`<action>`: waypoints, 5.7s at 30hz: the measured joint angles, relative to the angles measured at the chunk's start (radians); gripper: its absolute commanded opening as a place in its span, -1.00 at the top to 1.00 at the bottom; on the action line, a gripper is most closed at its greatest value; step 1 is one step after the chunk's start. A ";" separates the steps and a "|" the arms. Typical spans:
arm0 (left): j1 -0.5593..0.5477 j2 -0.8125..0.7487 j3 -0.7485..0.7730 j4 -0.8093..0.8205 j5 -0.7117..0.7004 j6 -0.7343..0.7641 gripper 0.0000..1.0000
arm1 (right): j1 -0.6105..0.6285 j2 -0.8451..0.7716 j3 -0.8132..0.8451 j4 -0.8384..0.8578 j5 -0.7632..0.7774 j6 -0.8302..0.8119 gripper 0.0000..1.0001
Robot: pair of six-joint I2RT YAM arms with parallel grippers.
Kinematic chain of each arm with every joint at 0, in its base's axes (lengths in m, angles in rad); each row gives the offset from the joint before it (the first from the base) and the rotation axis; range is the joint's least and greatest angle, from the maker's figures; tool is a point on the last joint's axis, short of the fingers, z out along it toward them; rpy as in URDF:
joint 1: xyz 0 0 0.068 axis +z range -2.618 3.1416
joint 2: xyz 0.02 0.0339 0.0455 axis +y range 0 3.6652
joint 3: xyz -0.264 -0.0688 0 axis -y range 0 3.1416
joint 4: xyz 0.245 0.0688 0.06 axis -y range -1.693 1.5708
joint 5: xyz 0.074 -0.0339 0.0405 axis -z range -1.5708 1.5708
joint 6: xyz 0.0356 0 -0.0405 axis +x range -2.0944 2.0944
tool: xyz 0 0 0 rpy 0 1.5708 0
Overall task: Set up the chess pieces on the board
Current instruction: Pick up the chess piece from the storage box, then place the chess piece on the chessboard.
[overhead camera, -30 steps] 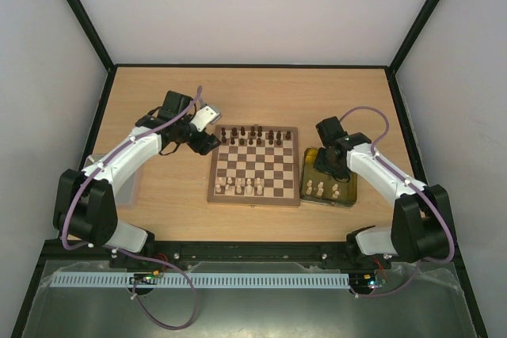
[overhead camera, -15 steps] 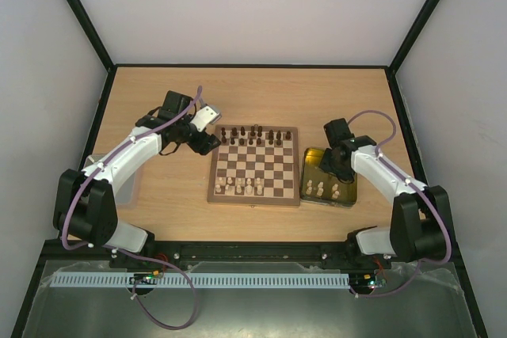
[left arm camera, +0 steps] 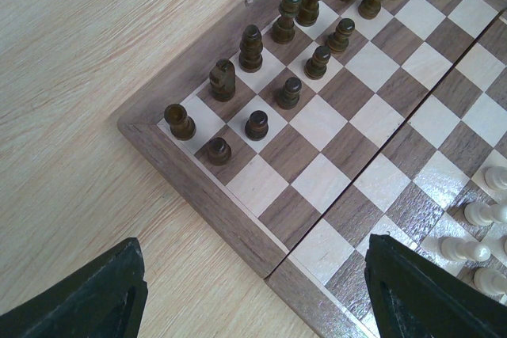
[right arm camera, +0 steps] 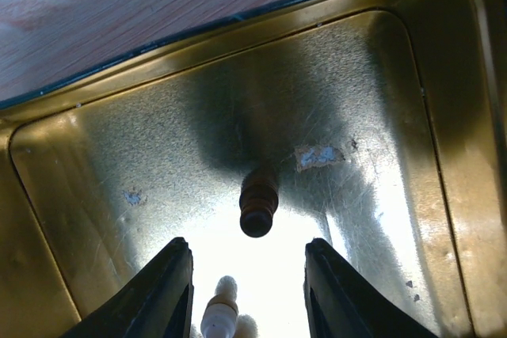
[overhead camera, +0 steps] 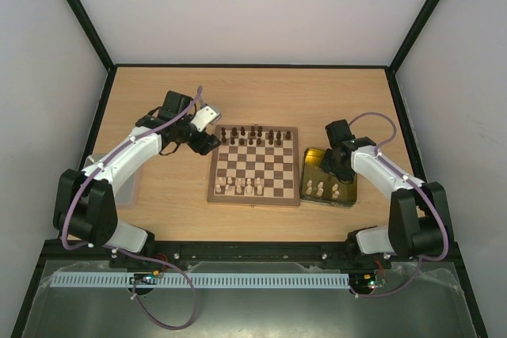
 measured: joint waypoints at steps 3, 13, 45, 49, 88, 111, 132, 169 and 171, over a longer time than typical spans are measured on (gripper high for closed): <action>0.000 0.000 0.000 0.000 0.000 0.000 -0.53 | -0.010 0.006 0.000 0.010 -0.006 0.000 0.30; -0.002 0.000 0.000 0.000 0.000 0.000 -0.53 | -0.034 0.039 -0.004 0.024 -0.019 -0.008 0.36; -0.002 0.000 0.000 0.000 0.000 0.000 -0.53 | -0.047 0.017 0.060 -0.005 0.005 -0.037 0.96; -0.002 0.000 0.000 0.000 0.000 0.000 -0.53 | -0.037 0.003 0.094 -0.029 0.011 -0.059 0.96; -0.002 0.000 0.000 0.000 0.000 0.000 -0.53 | 0.243 0.476 0.554 -0.020 -0.048 -0.053 0.96; -0.002 0.000 0.000 0.000 -0.001 0.000 -0.53 | 0.243 0.533 0.577 -0.021 -0.052 -0.052 0.95; -0.002 0.000 0.000 0.000 0.001 0.000 -0.52 | 0.243 0.533 0.576 -0.021 -0.048 -0.052 0.94; -0.002 -0.002 -0.002 0.000 0.039 0.016 -0.34 | 0.243 0.482 0.565 -0.043 -0.044 -0.045 0.62; -0.002 -0.009 -0.004 -0.005 0.071 0.027 -0.33 | 0.243 0.456 0.557 -0.045 -0.035 -0.045 0.62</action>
